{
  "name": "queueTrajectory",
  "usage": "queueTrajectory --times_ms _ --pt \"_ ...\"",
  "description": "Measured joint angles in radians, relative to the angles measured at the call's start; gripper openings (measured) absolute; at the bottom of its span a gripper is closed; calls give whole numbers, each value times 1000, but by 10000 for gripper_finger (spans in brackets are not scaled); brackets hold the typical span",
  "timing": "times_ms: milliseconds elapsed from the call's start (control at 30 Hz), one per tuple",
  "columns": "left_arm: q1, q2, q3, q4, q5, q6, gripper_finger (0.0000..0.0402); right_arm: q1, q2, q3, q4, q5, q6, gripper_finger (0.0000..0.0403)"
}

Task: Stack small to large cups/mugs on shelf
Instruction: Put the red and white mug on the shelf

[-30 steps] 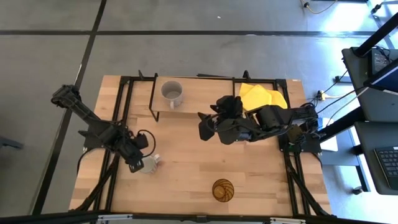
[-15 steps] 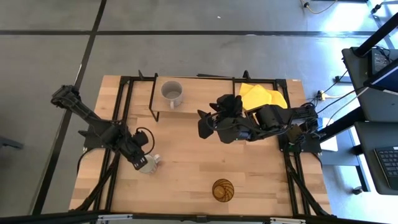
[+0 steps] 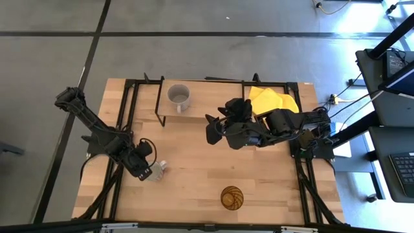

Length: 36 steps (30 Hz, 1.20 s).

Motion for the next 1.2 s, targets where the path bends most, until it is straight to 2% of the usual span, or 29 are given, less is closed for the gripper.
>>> queueTrajectory --times_ms 200,433,767,1033,1200 --pt "-1 0 -40 13 -4 101 95 0 0 0 -1 0 -2 272" --pt "-1 -2 -38 19 -4 378 14 0 0 0 -1 -1 0 272" --pt "-23 1 83 53 -94 1072 12 0 0 0 -1 -12 26 272" --pt "-24 42 93 35 44 1437 12 0 0 -17 20 -137 5 272" --pt "-24 118 93 26 61 1652 12 9 2 -75 63 -175 13 272"
